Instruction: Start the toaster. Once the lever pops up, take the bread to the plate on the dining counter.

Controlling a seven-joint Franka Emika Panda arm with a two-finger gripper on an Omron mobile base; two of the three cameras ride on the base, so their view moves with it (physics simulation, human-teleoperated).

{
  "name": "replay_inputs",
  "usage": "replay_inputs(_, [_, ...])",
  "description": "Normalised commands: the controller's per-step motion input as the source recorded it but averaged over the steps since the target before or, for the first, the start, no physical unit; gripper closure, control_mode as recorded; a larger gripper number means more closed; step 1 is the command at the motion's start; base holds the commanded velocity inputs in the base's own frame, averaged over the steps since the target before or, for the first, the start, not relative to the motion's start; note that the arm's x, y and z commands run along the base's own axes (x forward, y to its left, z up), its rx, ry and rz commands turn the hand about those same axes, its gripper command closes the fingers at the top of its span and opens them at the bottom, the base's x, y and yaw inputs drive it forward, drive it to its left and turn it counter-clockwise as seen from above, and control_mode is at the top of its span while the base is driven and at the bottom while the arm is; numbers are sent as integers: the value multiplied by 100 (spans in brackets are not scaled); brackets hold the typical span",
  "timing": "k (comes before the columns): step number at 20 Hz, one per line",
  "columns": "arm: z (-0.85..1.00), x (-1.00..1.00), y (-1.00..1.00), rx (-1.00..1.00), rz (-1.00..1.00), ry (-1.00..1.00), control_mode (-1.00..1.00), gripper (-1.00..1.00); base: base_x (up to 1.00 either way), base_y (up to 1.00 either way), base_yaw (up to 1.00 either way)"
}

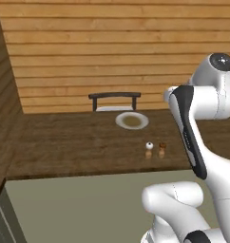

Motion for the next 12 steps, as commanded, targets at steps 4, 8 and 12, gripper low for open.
replay_inputs(4, [0,0,0,0,0,0,100,100,70,0,0])
replay_inputs(8, [0,0,0,0,0,0,100,100,40,0,1])
replay_inputs(12, [0,0,0,0,0,0,100,100,37,0,3])
